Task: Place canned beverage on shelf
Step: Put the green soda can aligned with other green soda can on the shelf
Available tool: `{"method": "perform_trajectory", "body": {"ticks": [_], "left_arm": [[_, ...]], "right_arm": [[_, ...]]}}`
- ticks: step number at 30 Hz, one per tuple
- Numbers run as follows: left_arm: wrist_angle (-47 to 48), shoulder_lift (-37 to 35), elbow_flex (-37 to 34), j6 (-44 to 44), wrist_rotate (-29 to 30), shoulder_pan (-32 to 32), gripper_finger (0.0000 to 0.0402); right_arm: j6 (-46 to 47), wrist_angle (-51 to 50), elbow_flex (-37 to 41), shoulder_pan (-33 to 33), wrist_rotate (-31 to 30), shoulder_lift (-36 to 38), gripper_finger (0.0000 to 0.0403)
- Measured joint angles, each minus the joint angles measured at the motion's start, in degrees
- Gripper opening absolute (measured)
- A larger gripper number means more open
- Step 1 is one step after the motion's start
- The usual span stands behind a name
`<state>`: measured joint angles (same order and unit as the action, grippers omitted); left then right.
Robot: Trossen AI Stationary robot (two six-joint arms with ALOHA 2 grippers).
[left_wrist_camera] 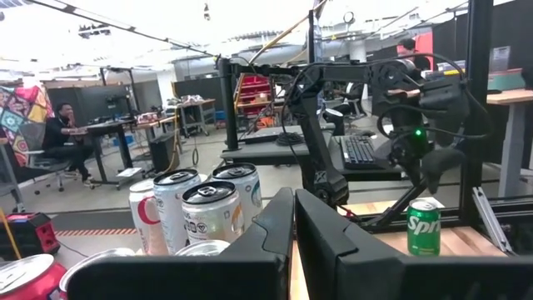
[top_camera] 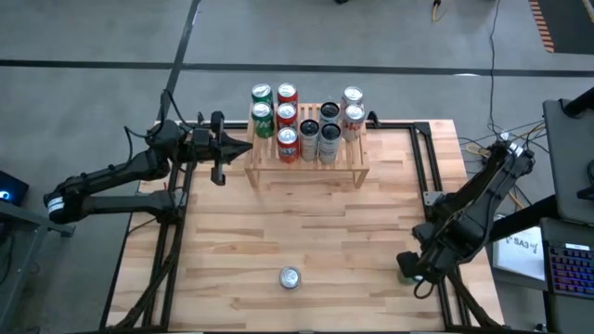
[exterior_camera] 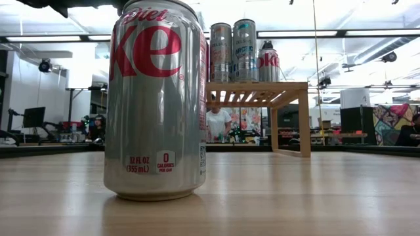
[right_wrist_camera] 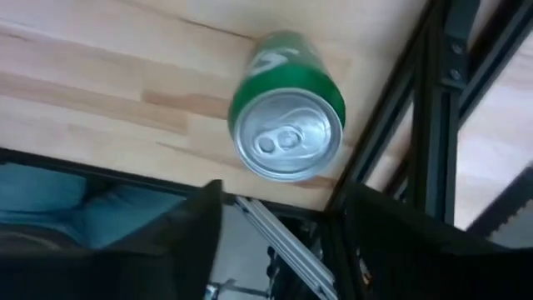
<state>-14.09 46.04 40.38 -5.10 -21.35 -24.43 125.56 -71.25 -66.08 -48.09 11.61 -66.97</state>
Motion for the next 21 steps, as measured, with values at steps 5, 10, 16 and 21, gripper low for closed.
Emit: {"method": "perform_trajectory", "body": {"ticks": [5, 10, 16, 21], "left_arm": [[-0.5, 0.0, 0.0, -0.1, 0.0, 0.0, 0.0000], [-0.5, 0.0, 0.0, -0.1, 0.0, 0.0, 0.0000], [-0.5, 0.0, 0.0, -0.1, 0.0, 0.0, 0.0000], [-0.5, 0.0, 0.0, -0.1, 0.0, 0.0, 0.0000]], "right_arm": [[0.8, 0.0, 0.0, 0.0, 0.3, -1.3, 0.0303], [-0.1, 0.0, 0.0, 0.0, 0.3, -3.1, 0.0346], [-0.3, 0.0, 0.0, 0.0, 0.2, -5.2, 0.0359], [-1.2, 0.0, 0.0, 0.0, 0.2, -7.2, 0.0359]]}}
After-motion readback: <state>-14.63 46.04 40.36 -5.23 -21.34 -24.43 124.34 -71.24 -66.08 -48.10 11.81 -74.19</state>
